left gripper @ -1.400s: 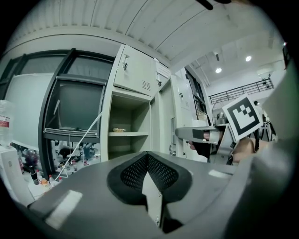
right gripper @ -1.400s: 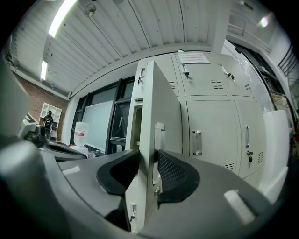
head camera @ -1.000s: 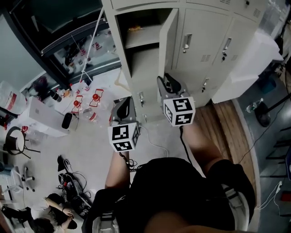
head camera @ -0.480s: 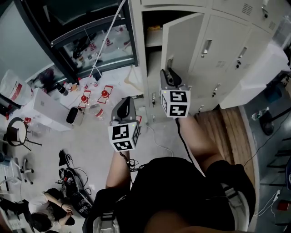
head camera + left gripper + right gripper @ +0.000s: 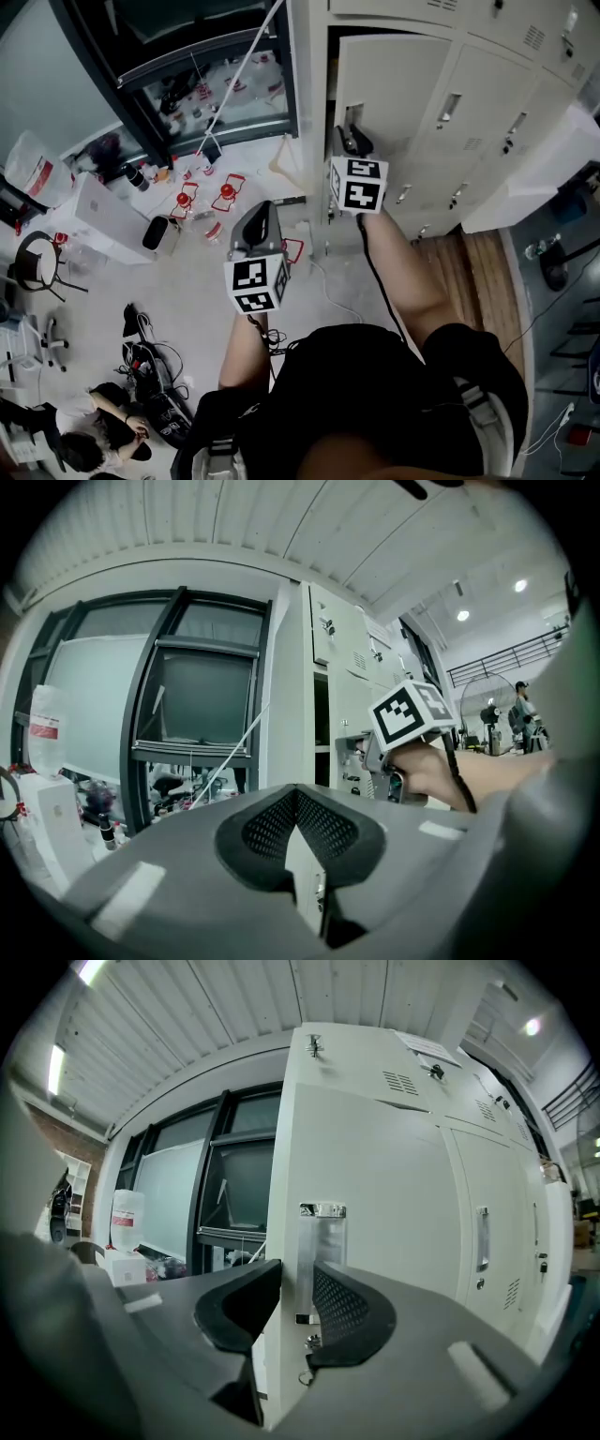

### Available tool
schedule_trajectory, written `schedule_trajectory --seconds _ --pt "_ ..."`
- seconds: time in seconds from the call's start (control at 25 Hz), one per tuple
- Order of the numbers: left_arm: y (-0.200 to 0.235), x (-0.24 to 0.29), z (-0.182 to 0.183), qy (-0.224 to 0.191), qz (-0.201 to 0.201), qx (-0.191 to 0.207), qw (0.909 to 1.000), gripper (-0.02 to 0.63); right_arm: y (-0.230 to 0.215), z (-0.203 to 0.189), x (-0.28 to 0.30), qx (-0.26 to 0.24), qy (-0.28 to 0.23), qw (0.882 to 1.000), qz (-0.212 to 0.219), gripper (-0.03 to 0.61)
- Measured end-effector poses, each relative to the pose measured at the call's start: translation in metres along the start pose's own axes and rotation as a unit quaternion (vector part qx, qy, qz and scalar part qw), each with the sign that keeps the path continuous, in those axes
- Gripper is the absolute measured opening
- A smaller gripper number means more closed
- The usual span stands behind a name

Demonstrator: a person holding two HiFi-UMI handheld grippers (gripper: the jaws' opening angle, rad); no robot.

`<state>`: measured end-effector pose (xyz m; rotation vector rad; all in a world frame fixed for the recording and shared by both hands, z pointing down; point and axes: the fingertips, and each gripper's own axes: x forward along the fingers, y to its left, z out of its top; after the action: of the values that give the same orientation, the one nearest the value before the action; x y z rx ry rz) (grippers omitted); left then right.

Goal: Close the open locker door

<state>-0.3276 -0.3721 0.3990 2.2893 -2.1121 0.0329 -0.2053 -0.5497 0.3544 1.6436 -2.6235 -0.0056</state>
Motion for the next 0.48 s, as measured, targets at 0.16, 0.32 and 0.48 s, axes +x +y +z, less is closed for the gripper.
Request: schedule_trajectory --seconds 0.16,0.32,0.48 --pt "0.016 -0.004 0.000 0.001 0.014 0.000 0.9999 0.000 0.001 0.001 0.024 -0.003 0.009 1.000 -0.003 0.117" --pt "0.030 -0.010 0.001 0.004 0.028 0.002 0.9996 0.000 -0.003 0.004 0.043 -0.015 0.008 1.000 -0.009 0.117" --pt "0.038 -0.015 0.002 0.005 0.041 0.004 0.9992 0.000 -0.001 0.007 0.057 -0.023 0.011 1.000 -0.002 0.117"
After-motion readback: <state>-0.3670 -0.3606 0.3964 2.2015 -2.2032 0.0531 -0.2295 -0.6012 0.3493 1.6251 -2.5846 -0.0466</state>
